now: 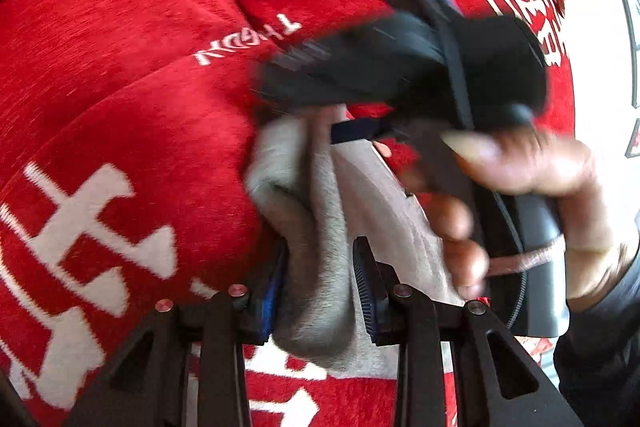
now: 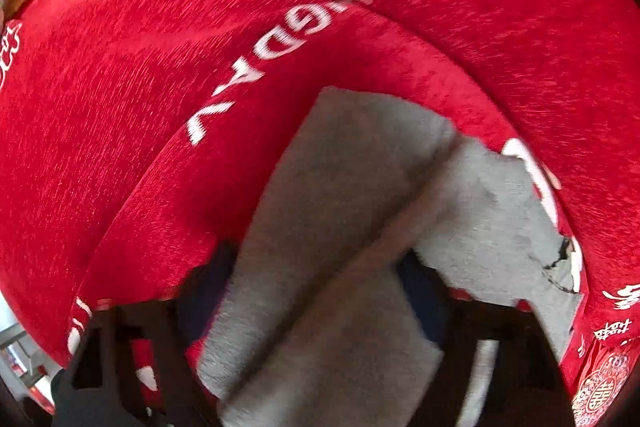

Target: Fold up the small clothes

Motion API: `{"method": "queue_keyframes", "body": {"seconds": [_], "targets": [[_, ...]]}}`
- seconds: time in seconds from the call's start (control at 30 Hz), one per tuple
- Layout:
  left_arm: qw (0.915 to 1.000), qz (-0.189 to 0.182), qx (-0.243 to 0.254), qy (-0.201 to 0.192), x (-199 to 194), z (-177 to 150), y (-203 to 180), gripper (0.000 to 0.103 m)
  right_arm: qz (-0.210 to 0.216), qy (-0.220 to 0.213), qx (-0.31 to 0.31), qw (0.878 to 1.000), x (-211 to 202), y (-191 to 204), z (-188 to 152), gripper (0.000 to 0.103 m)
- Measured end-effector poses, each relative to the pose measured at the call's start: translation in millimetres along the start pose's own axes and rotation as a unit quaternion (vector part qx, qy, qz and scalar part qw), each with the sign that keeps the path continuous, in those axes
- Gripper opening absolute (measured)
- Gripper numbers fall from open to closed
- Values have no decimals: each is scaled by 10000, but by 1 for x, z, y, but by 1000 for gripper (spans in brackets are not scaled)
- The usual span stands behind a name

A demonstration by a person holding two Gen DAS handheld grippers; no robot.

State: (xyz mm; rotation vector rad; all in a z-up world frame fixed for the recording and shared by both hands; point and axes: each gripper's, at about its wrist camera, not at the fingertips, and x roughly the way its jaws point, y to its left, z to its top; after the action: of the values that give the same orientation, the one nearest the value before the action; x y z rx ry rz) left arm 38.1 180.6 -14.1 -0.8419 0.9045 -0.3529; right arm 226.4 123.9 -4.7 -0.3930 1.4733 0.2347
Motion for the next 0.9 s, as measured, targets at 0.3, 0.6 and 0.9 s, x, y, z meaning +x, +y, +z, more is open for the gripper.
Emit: {"method": "queue_keyframes", "body": {"seconds": [0.3,0.6,0.9], "targets": [[9990,-165,376,-199,-10,-13,-14,84,2131,-1100,1280,9623,-17,-88,-51,22],[9982,-185,521,-250,-22,-17,-13,94,3013,-1672,1736,9226,-8,-118,-71,22],[9979,-404,322,-387,-19,-13,-9,94,3485,-1828,1973,8979,-3,-142,-94,22]]}}
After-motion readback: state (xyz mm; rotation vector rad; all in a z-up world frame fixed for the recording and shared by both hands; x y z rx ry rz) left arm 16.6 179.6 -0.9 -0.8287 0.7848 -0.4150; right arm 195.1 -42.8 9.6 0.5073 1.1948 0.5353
